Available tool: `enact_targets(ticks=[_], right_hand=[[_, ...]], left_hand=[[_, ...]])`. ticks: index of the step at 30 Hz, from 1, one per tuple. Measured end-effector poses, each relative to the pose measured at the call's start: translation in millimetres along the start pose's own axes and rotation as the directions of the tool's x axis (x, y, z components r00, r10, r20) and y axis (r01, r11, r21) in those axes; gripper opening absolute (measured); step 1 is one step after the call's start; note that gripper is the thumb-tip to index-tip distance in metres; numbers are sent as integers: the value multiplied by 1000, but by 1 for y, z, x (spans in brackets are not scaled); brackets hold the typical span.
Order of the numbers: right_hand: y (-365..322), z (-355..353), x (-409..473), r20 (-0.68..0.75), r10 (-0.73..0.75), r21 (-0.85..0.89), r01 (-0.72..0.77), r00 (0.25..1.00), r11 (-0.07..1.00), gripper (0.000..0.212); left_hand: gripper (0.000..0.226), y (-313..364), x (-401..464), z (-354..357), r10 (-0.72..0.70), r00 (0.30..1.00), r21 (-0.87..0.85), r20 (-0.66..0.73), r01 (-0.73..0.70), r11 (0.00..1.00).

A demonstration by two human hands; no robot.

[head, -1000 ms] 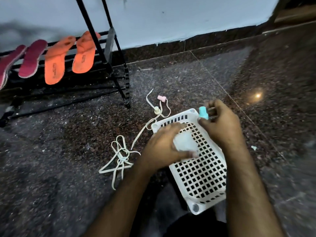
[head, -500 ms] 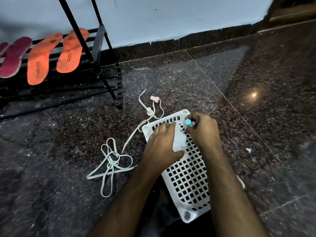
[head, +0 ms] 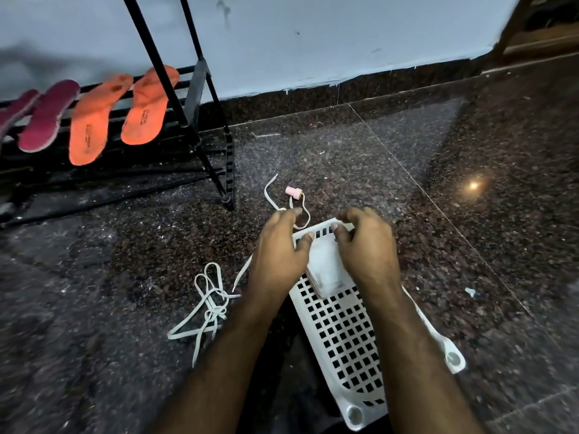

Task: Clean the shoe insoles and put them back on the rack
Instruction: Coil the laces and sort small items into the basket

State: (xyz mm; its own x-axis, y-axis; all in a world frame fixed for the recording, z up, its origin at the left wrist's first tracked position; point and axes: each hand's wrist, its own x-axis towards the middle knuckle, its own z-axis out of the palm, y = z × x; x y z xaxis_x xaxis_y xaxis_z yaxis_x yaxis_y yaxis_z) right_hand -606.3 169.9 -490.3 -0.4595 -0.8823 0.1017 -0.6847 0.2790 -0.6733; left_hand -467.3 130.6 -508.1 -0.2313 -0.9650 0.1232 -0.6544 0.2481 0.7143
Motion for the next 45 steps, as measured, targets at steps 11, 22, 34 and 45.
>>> enact_targets(ticks=[11,22,34,45], right_hand=[[-29,32,-18,328,-137,-294,239,935,926,49],[-29,37,-18,302,-142,-290,233,943,928,52],[-27,40,-16,284,-136,-260,212,949,942,50],[-21,39,-12,288,-149,-235,221,946,947,47]], left_hand=[[40,-61,90,7,-43,999,-35,8,43,998],[22,-84,109,25,-49,995,-83,-90,41,996],[49,-72,152,34,58,978,273,200,-112,956],[16,-83,147,34,10,997,185,78,-24,982]])
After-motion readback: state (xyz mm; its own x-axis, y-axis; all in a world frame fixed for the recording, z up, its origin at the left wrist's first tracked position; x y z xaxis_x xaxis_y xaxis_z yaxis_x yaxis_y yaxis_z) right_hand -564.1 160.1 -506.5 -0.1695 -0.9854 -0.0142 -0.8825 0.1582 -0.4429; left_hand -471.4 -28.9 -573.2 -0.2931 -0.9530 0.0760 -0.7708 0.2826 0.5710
